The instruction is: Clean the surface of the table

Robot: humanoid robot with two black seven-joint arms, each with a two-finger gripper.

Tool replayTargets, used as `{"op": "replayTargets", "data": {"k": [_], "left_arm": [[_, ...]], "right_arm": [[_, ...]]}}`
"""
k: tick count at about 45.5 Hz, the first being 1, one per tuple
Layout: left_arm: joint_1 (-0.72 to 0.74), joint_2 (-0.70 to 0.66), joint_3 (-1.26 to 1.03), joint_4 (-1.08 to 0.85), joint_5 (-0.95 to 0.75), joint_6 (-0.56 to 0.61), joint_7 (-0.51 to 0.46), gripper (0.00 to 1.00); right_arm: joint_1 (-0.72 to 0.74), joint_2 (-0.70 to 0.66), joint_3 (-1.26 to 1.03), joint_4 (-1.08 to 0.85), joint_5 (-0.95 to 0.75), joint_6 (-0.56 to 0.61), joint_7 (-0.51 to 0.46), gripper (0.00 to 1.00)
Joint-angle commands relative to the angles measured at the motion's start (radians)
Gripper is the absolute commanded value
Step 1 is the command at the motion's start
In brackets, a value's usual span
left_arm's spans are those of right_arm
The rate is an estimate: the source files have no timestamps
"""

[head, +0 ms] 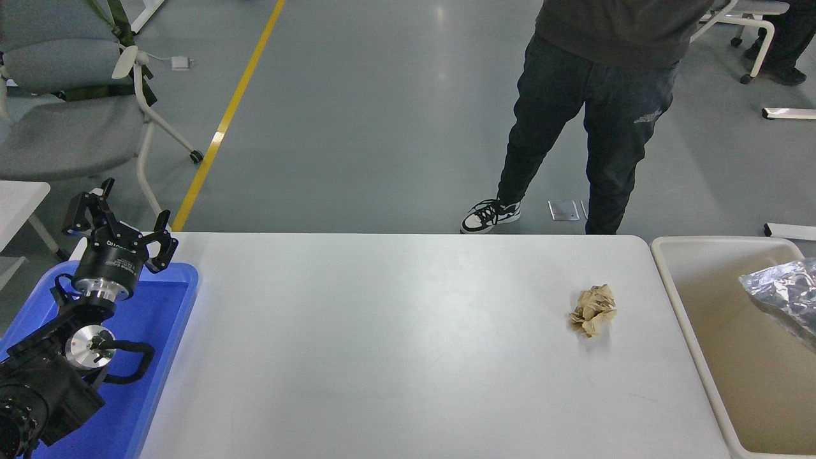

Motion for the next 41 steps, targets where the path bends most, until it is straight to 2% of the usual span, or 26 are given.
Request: {"op": "replayTargets", "data": {"k": [1, 7, 30, 32, 35, 37, 38, 41], "left_arm": [[0.000, 0.000, 0.000, 0.000, 0.000, 0.000, 0.000, 1.00], [0.000, 0.000, 0.000, 0.000, 0.000, 0.000, 0.000, 1.00], [0.000, 0.000, 0.000, 0.000, 0.000, 0.000, 0.000, 1.00], [0.000, 0.000, 0.000, 0.000, 0.000, 0.000, 0.000, 1.00], [0.000, 0.000, 0.000, 0.000, 0.000, 0.000, 0.000, 1.00], [0.000, 0.000, 0.000, 0.000, 0.000, 0.000, 0.000, 1.00], [0.000, 0.000, 0.000, 0.000, 0.000, 0.000, 0.000, 1.00], [0.000, 0.000, 0.000, 0.000, 0.000, 0.000, 0.000, 1.00]], "right_arm": [[-0.035, 0.107, 0.008, -0.019, 0.023, -0.193, -0.006, 0.00], [-0.047, 0.130, 0.008, -0.018, 0.041, -0.247, -0.007, 0.00], [-0.050, 0.140, 0.037, -0.019, 0.043, -0.308, 0.002, 0.00], [-0.052, 0.140, 0.036, -0.019, 0.041, -0.319, 0.002, 0.40], [-0.050, 0.140, 0.036, -0.019, 0.041, -0.336, 0.002, 0.67], [-0.050, 0.140, 0.030, -0.018, 0.043, -0.336, 0.002, 0.91], [-0.048, 0.140, 0.025, -0.018, 0.041, -0.333, 0.002, 0.96], [-0.047, 0.138, 0.018, -0.018, 0.041, -0.328, 0.002, 0.96]]}}
